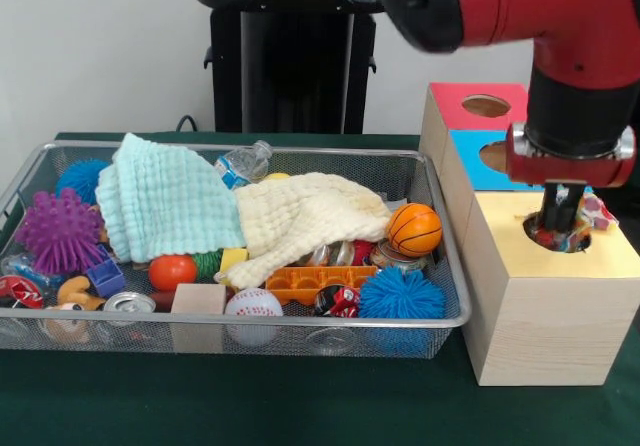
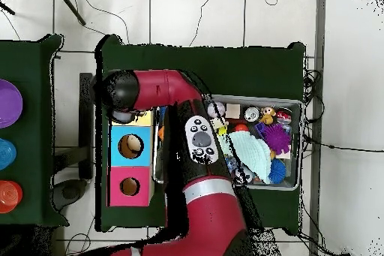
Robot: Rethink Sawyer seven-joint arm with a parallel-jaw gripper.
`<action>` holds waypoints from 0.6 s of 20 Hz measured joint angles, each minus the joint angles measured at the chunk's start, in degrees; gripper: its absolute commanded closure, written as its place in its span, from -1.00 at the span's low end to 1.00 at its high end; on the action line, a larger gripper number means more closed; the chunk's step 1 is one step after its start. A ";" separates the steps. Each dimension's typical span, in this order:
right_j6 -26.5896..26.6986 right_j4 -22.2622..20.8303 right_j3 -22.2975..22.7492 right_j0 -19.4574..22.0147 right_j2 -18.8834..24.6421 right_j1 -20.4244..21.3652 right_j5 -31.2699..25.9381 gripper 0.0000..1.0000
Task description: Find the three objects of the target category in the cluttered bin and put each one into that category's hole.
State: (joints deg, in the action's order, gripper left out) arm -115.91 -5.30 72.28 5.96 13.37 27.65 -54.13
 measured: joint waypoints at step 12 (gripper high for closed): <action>0.00 0.55 -1.78 -0.86 -1.12 5.75 -7.82 1.00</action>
State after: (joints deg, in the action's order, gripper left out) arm -115.91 -4.75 70.50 5.10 12.25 33.40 -61.95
